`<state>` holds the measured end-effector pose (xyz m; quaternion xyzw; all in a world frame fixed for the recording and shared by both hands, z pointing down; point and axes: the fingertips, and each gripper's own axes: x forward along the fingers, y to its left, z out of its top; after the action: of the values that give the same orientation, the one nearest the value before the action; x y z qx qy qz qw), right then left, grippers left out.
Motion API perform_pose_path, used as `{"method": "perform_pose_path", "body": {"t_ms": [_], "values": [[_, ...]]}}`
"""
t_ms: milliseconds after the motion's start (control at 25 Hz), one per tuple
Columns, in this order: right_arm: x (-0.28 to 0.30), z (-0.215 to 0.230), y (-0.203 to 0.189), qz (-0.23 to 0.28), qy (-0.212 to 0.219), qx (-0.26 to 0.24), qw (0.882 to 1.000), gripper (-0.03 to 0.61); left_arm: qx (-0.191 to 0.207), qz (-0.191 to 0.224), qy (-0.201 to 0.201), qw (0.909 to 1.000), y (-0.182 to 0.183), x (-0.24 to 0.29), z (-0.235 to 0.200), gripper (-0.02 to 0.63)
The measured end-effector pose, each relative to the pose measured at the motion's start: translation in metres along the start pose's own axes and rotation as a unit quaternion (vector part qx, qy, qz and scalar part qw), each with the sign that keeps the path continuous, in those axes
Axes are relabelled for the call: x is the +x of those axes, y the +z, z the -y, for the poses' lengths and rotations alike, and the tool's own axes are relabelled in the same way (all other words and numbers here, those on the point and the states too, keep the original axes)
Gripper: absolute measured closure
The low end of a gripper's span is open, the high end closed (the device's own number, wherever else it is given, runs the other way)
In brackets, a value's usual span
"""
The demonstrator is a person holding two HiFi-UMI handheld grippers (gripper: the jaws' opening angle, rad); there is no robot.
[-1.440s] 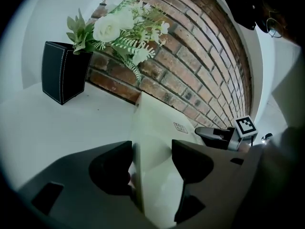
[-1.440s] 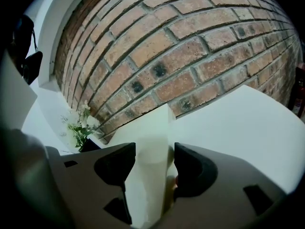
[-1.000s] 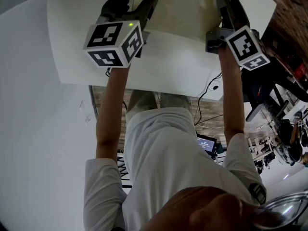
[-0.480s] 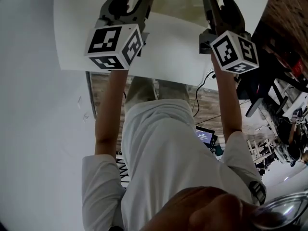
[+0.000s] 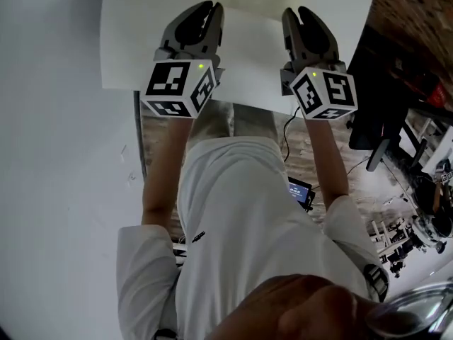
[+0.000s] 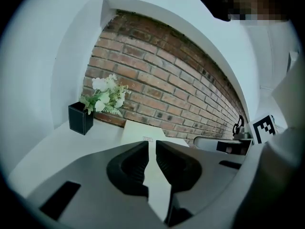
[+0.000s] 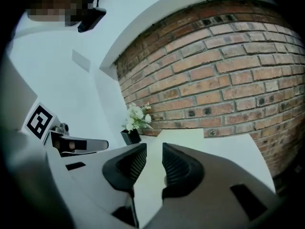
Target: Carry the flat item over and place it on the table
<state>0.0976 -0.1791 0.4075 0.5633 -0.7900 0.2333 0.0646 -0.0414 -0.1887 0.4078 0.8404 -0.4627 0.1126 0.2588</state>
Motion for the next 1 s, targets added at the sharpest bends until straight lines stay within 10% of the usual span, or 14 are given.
{"method": "perform_pose_path", "body": {"t_ms": [1000], "values": [[-0.158,-0.128,0.010,-0.025,0.056,-0.049,0.997,0.529,0.015,0.022,-0.049,0.9984,0.008,-0.170,0.095,0.577]]}}
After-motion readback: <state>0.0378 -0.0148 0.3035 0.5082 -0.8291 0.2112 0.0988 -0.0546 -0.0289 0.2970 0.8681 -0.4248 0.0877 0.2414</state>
